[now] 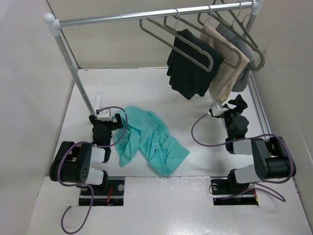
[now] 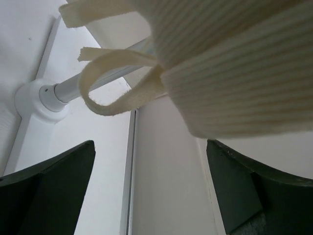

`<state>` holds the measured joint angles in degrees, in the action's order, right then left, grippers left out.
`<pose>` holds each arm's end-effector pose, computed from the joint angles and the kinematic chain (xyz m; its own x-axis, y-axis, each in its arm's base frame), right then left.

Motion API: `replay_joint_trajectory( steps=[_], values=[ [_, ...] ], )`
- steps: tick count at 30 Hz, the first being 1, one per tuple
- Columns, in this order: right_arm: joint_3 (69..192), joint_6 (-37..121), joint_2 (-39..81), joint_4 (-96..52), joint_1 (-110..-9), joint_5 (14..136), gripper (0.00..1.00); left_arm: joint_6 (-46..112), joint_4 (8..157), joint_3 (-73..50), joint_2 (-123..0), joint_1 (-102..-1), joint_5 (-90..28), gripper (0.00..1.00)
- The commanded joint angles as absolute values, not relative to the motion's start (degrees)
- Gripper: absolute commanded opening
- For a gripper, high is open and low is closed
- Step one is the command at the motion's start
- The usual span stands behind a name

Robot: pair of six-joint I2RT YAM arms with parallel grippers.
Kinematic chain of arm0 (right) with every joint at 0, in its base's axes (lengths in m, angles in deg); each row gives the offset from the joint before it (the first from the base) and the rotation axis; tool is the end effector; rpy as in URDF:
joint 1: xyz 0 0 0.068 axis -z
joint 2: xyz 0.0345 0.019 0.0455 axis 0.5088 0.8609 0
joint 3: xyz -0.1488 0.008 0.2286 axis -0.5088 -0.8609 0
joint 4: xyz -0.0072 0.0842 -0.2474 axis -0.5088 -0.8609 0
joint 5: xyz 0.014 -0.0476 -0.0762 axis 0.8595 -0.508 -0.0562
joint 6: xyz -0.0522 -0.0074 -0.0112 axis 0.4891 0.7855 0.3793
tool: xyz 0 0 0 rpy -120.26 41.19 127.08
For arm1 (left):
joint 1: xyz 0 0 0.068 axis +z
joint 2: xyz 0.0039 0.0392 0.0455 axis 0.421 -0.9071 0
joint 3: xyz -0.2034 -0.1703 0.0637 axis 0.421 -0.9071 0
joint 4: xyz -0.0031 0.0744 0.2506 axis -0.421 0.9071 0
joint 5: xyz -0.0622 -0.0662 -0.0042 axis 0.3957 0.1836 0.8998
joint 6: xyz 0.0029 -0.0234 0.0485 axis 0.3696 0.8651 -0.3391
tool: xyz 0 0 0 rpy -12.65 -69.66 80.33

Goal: Place the t-shirt on the hanger
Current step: Move the tshirt to the center of the board

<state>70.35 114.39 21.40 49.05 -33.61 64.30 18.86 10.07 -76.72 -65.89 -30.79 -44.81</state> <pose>0.2437 0.0108 0.1843 0.0292 -0.9084 -0.4172 0.0781 0.4182 -0.9050 0.2117 -0.0183 0.1598 0.0252 0.0452 -0.9987 0.0000 0.9990 0.0453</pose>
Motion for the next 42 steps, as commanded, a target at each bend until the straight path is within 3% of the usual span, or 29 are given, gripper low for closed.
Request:
replay_joint_trajectory(
  steps=[1, 7, 9, 11, 13, 15, 20, 24, 27, 30, 35, 39, 42],
  values=[
    [73.03, 114.33, 20.54, 49.08, -33.22, 67.15, 1.0, 19.05, -6.48, -76.32, -65.05, -30.34, -43.99, 1.0],
    [73.03, 114.33, 20.54, 49.08, -33.22, 67.15, 1.0, 16.26, -12.87, -81.48, -62.34, -30.34, -37.68, 1.0],
    [73.03, 114.33, 20.54, 49.08, -33.22, 67.15, 1.0, 12.66, -13.52, -85.45, -56.2, -30.34, -26.76, 1.0],
    [73.03, 114.33, 20.54, 49.08, -33.22, 67.67, 1.0, 4.87, -5.91, -85.46, -50.14, -30.34, -20.12, 1.0],
    [73.74, 115.03, 19.76, 47.42, -33.22, 68.72, 1.0, -2.7, 17.77, -79.94, -41.35, -31.92, -10.58, 1.0],
    [74.26, 115.73, 18.88, 45.58, -33.22, 70.13, 1.0, -20.99, 43.11, -74.67, -37.65, -32.62, -2.81, 1.0],
    [82.24, 119.33, 16.5, 30.58, -33.22, 78.19, 1.0, -30.3, 51.07, -72.27, -33.07, -32.63, -1.2, 1.0],
    [93.84, 119.34, 18.34, 4.25, -34.36, 83.57, 1.0, -46.2, 60.21, -72.8, -28.85, -32.63, -2.24, 1.0],
    [98.34, 120.04, 20.19, -3.9, -37.43, 81.67, 1.0, -43.98, 63.56, -71.05, -27.44, -32.63, -4.87, 1.0],
    [98.87, 122.59, 19.49, -8.66, -42.0, 81.12, 1.0, -35.54, 68.47, -66.13, -27.44, -32.63, -4.27, 1.0],
    [101.42, 126.46, 18.17, -18.56, -51.48, 79.9, 1.0, -35.79, 79.89, -56.56, -35.06, -32.63, 6.7, 1.0],
    [101.95, 126.46, 16.86, -22.2, -53.69, 79.89, 1.0, -44.46, 97.63, -42.25, -53.21, -34.99, 12.61, 0.97],
    [101.42, 126.46, 16.15, -25.69, -55.1, 82.34, 1.0, -49.76, 103.91, -35.98, -58.19, -39.47, 11.3, 0.94]
  ],
)
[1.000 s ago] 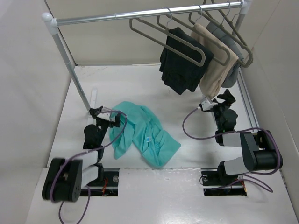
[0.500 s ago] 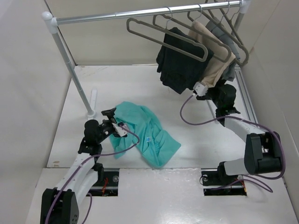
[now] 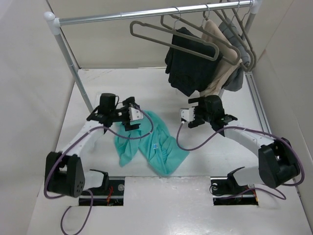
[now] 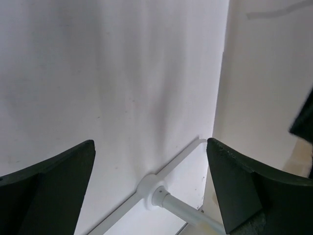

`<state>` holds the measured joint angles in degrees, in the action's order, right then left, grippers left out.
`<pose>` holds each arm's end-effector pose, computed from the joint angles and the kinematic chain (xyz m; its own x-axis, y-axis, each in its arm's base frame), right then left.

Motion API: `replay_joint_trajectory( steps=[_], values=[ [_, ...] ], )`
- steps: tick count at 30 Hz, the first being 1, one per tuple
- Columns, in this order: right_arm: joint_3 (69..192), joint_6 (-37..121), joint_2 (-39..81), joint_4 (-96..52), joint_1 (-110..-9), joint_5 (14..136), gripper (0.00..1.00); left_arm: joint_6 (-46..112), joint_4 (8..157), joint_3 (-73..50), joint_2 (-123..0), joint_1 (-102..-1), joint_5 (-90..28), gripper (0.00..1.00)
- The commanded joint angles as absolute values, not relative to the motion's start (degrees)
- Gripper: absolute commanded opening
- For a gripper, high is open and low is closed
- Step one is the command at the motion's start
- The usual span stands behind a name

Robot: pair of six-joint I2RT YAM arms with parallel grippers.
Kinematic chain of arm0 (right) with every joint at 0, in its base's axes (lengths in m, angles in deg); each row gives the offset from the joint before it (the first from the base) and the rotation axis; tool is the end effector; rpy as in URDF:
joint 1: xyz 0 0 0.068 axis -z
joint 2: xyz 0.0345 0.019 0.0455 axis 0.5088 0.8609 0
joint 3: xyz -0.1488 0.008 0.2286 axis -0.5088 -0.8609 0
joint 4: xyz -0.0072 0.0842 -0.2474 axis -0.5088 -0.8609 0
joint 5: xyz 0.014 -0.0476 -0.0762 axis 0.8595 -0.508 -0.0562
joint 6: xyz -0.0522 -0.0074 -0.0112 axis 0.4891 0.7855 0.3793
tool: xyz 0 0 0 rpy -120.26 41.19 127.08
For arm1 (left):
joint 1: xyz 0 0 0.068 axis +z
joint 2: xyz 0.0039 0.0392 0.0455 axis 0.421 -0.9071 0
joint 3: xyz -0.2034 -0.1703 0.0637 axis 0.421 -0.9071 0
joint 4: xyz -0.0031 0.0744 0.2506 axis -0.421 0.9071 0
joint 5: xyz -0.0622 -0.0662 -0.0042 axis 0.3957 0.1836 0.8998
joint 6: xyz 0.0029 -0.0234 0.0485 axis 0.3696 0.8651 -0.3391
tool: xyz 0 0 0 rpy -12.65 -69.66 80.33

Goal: Place the t-shirt on the hanger
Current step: Move the tshirt to the center of the board

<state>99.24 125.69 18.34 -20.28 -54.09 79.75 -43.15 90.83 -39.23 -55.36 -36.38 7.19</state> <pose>0.2673 0.1244 0.2259 0.4247 -0.8536 -0.3017 -0.6068 -0.0210 -0.7946 0.2484 -0.0767 0.2608 0.4541 0.5469 -0.7033 0.7768 0.1435 0.6132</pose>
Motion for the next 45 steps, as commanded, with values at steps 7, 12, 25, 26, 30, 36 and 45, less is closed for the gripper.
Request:
replay_joint_trajectory(
  steps=[7, 12, 25, 26, 30, 36, 45],
  values=[
    [101.42, 127.78, 15.53, -30.89, -63.18, 83.33, 1.0, -60.77, 106.26, -32.29, -67.68, -53.37, -0.32, 0.99],
    [103.34, 133.47, 18.25, -34.84, -68.55, 84.98, 1.0, -77.08, 116.37, -31.05, -74.1, -53.37, -8.64, 0.96],
    [116.35, 149.84, 40.46, -54.71, -73.29, 98.26, 0.8, -71.57, 123.69, -27.53, -68.67, -46.43, -0.84, 0.0],
    [118.71, 150.36, 41.71, -55.76, -73.3, 98.26, 0.72, -70.95, 122.2, -29.62, -67.79, -46.43, -0.84, 0.0],
    [121.11, 149.85, 45.32, -56.3, -73.91, 99.58, 0.32, -67.53, 118.33, -35.52, -61.29, -46.43, 0.47, 0.0],
    [121.64, 141.51, 46.65, -53.75, -71.2, 96.68, 0.0, -82.38, 116.56, -53.15, -39.71, -45.9, -2.85, 0.41],
    [117.07, 129.45, 35.85, -40.32, -62.23, 89.82, 0.0, -52.79, 104.27, -56.55, -29.18, -45.9, 0.57, 0.8]
  ],
)
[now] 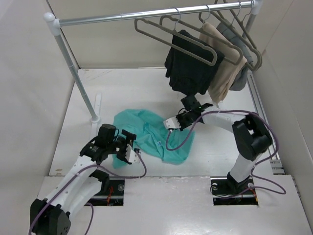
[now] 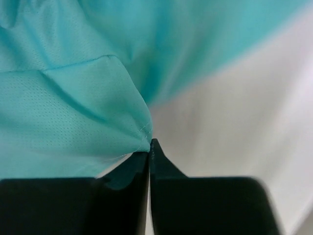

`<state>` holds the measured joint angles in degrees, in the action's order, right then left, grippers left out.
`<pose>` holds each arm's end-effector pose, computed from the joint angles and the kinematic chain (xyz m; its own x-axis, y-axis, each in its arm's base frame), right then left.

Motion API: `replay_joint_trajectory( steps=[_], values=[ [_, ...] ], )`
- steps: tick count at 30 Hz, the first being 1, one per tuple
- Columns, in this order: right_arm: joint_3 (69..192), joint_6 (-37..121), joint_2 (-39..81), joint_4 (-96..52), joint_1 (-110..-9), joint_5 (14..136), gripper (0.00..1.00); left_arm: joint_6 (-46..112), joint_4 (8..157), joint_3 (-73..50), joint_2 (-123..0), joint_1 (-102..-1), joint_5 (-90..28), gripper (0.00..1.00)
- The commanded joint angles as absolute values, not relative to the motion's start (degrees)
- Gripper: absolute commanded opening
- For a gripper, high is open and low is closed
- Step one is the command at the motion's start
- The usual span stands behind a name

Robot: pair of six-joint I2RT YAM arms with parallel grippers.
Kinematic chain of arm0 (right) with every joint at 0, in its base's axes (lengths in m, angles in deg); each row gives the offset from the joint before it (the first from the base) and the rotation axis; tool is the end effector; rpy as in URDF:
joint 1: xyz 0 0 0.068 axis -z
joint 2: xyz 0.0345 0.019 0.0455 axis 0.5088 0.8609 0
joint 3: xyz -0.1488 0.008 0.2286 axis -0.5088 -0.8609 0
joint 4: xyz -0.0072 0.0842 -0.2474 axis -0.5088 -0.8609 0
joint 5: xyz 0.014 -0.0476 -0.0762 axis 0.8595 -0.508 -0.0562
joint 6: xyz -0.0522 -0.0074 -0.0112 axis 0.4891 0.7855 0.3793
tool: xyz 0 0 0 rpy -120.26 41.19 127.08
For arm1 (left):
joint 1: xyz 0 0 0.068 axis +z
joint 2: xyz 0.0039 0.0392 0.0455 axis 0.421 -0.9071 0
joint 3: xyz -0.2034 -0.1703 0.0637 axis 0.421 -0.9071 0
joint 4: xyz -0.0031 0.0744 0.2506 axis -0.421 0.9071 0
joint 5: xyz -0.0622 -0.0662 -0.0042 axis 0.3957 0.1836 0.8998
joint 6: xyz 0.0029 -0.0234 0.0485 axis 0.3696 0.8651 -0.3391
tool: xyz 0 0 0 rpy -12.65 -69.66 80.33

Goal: Place the t-shirt on the hanger
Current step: Move the tshirt to the center of the board

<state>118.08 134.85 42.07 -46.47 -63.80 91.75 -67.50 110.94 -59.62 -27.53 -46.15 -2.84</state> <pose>0.2853 0.2042 0.1689 0.5975 -0.6974 -0.3959 -0.7936 -0.4434 -0.4167 0.1303 -0.0733 0.2011 0.6782 0.6026 -0.4206 0.6576 -0.2422 0.7134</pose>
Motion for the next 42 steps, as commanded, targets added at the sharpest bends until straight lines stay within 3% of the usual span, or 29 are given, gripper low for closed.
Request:
replay_joint_trajectory(
  steps=[1, 2, 3, 4, 9, 12, 17, 23, 34, 36, 38, 39, 40, 41, 42],
  values=[
    [116.54, 129.45, 33.49, -39.7, -62.23, 89.82, 0.11, -49.71, 103.74, -55.41, -32.33, -45.9, 1.35, 0.78],
    [116.02, 130.23, 32.59, -39.69, -62.23, 90.69, 0.31, -47.5, 103.73, -53.22, -34.1, -45.9, 1.88, 0.77],
    [115.49, 131.2, 31.97, -39.69, -62.75, 92.79, 0.6, -45.74, 103.21, -52.24, -35.86, -45.9, 1.88, 0.77],
    [115.48, 132.16, 31.97, -41.17, -63.36, 92.81, 0.97, -42.24, 103.21, -51.45, -37.53, -45.9, 1.88, 0.75],
    [122.76, 134.01, 31.44, -45.14, -67.05, 92.2, 1.0, -34.3, 99.34, -48.02, -43.96, -45.9, -3.47, 0.68],
    [128.55, 135.42, 32.66, -44.18, -70.65, 91.49, 1.0, -32.99, 96.63, -49.93, -41.17, -45.9, -4.96, 0.69],
    [139.11, 137.18, 41.62, -43.72, -73.3, 99.72, 1.0, -30.6, 92.13, -55.13, -32.99, -45.9, -7.6, 0.73],
    [149.23, 139.02, 53.58, -50.93, -73.3, 112.93, 1.0, -33.69, 99.51, -58.73, -29.19, -45.9, -12.34, 0.74],
    [153.01, 146.5, 62.55, -62.97, -73.83, 116.72, 0.92, -34.29, 98.91, -60.85, -35.43, -45.9, -17.17, 0.7],
    [154.67, 146.5, 65.26, -62.98, -73.83, 117.5, 0.8, -32.55, 94.97, -61.37, -38.32, -45.9, -19.9, 0.67],
    [155.73, 146.5, 67.12, -63.5, -73.83, 118.82, 0.56, -31.83, 94.24, -61.37, -40.08, -45.9, -22.27, 0.51],
    [156.26, 146.5, 68.34, -63.51, -73.83, 118.83, 0.14, -31.83, 94.24, -60.68, -40.61, -45.9, -22.29, 0.43],
    [156.79, 144.41, 68.35, -63.51, -73.83, 119.35, 0.0, -31.83, 94.24, -60.67, -40.62, -45.9, -22.29, 0.34],
    [157.49, 143.35, 68.96, -63.51, -73.83, 119.36, 0.0, -31.83, 94.24, -60.67, -40.62, -45.9, -22.29, 0.11],
    [157.5, 143.34, 68.97, -62.99, -73.3, 119.36, 0.0, -31.83, 94.24, -60.67, -40.62, -45.9, -22.29, 0.01]
  ],
)
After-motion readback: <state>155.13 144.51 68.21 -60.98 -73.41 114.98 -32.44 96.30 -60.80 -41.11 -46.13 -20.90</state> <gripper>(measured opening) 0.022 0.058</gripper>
